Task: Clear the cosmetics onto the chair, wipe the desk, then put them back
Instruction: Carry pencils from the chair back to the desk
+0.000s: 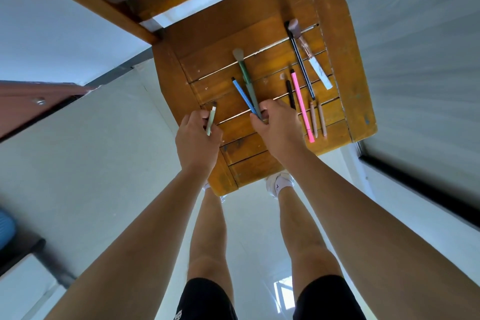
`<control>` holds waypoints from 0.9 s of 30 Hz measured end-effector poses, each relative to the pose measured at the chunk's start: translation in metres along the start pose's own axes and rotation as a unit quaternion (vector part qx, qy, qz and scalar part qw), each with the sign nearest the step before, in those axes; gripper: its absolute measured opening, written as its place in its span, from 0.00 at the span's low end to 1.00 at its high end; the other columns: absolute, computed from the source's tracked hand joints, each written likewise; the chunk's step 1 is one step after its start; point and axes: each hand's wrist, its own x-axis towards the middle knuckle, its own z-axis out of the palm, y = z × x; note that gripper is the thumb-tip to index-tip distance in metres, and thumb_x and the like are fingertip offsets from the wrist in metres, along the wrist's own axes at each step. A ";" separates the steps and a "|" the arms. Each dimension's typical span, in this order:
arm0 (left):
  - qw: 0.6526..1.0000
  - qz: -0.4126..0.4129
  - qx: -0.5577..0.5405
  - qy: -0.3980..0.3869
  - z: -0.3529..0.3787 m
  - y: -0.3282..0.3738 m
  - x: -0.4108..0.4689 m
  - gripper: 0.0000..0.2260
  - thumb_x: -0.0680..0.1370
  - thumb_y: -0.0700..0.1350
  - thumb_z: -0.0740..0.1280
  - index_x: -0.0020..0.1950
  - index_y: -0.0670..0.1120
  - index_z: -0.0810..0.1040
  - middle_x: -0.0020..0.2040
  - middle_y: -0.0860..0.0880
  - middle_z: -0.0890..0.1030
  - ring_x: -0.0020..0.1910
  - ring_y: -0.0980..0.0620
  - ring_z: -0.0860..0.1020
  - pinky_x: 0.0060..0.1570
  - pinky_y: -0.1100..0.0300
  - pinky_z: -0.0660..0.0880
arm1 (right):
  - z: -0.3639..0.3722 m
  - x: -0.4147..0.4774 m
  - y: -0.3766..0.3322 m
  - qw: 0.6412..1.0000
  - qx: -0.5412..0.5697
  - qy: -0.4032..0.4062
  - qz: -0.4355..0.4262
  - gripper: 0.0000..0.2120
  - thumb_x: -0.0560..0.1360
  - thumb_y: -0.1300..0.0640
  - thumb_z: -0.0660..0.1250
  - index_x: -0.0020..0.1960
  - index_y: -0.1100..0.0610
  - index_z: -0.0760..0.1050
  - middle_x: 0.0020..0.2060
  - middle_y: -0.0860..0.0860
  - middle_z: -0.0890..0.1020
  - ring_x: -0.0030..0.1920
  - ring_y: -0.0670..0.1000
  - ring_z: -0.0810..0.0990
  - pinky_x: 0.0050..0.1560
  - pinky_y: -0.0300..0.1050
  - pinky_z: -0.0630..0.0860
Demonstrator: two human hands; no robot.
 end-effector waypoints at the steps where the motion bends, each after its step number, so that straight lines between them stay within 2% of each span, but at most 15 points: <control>1: 1.000 -0.001 -0.002 0.001 0.000 0.000 0.000 0.11 0.79 0.48 0.69 0.60 0.45 0.80 0.52 0.49 0.82 0.46 0.55 0.74 0.46 0.65 0.69 | 0.000 0.001 0.000 1.000 0.010 -0.003 0.008 0.12 0.79 0.49 0.69 0.58 0.54 0.79 0.46 0.48 0.82 0.43 0.48 0.81 0.43 0.41 0.80; 7: 0.999 0.022 -0.026 0.013 -0.012 0.005 0.000 0.09 0.79 0.49 0.69 0.56 0.46 0.81 0.47 0.52 0.81 0.43 0.54 0.77 0.39 0.73 0.65 | -0.012 0.000 -0.001 0.998 0.050 -0.017 0.035 0.12 0.78 0.47 0.70 0.54 0.55 0.82 0.41 0.47 0.83 0.40 0.46 0.81 0.42 0.42 0.82; 9: 0.998 0.033 -0.042 0.022 -0.021 0.012 -0.001 0.08 0.79 0.49 0.69 0.54 0.47 0.81 0.45 0.53 0.81 0.41 0.54 0.77 0.37 0.72 0.66 | -0.023 -0.003 -0.001 0.998 0.060 0.004 0.037 0.12 0.77 0.46 0.71 0.54 0.53 0.83 0.39 0.43 0.81 0.38 0.43 0.79 0.36 0.35 0.77; 12: 0.994 0.064 -0.071 0.043 -0.048 0.031 -0.005 0.05 0.78 0.47 0.69 0.51 0.47 0.81 0.42 0.52 0.81 0.37 0.54 0.77 0.36 0.72 0.67 | -0.055 -0.014 -0.010 0.996 0.074 0.039 0.024 0.11 0.77 0.45 0.71 0.53 0.51 0.84 0.34 0.38 0.78 0.34 0.39 0.78 0.33 0.30 0.70; 16: 0.985 0.109 -0.103 0.081 -0.110 0.073 -0.017 0.03 0.78 0.48 0.70 0.50 0.50 0.80 0.41 0.55 0.81 0.36 0.59 0.76 0.35 0.78 0.65 | -0.118 -0.040 -0.044 0.989 0.122 0.081 -0.025 0.06 0.76 0.46 0.72 0.43 0.47 0.82 0.29 0.38 0.78 0.33 0.38 0.78 0.33 0.25 0.71; 18: 0.976 0.130 -0.134 0.111 -0.150 0.096 -0.028 0.03 0.77 0.47 0.71 0.49 0.51 0.79 0.41 0.56 0.80 0.37 0.59 0.77 0.37 0.78 0.68 | -0.152 -0.058 -0.069 0.985 0.133 0.097 -0.053 0.07 0.76 0.46 0.72 0.40 0.45 0.79 0.31 0.31 0.78 0.35 0.34 0.78 0.34 0.24 0.70; 20: 0.966 0.136 -0.174 0.138 -0.192 0.118 -0.044 0.05 0.77 0.46 0.71 0.51 0.51 0.80 0.43 0.58 0.79 0.38 0.60 0.78 0.41 0.77 0.71 | -0.186 -0.078 -0.095 0.980 0.146 0.111 -0.076 0.05 0.76 0.47 0.72 0.43 0.47 0.82 0.31 0.28 0.77 0.35 0.33 0.77 0.33 0.23 0.69; 23: 0.953 0.126 -0.218 0.169 -0.255 0.141 -0.075 0.08 0.76 0.44 0.72 0.54 0.48 0.81 0.46 0.56 0.79 0.41 0.58 0.79 0.43 0.71 0.76 | -0.229 -0.112 -0.138 0.970 0.169 0.119 -0.126 0.05 0.76 0.48 0.72 0.47 0.48 0.83 0.31 0.32 0.78 0.34 0.36 0.77 0.34 0.24 0.69; 27: 0.935 0.102 -0.245 0.236 -0.320 0.148 -0.136 0.08 0.76 0.45 0.72 0.54 0.48 0.80 0.47 0.55 0.79 0.42 0.58 0.78 0.39 0.75 0.74 | -0.261 -0.156 -0.189 0.956 0.177 0.078 -0.220 0.05 0.76 0.46 0.72 0.49 0.46 0.82 0.35 0.36 0.80 0.40 0.38 0.79 0.34 0.30 0.76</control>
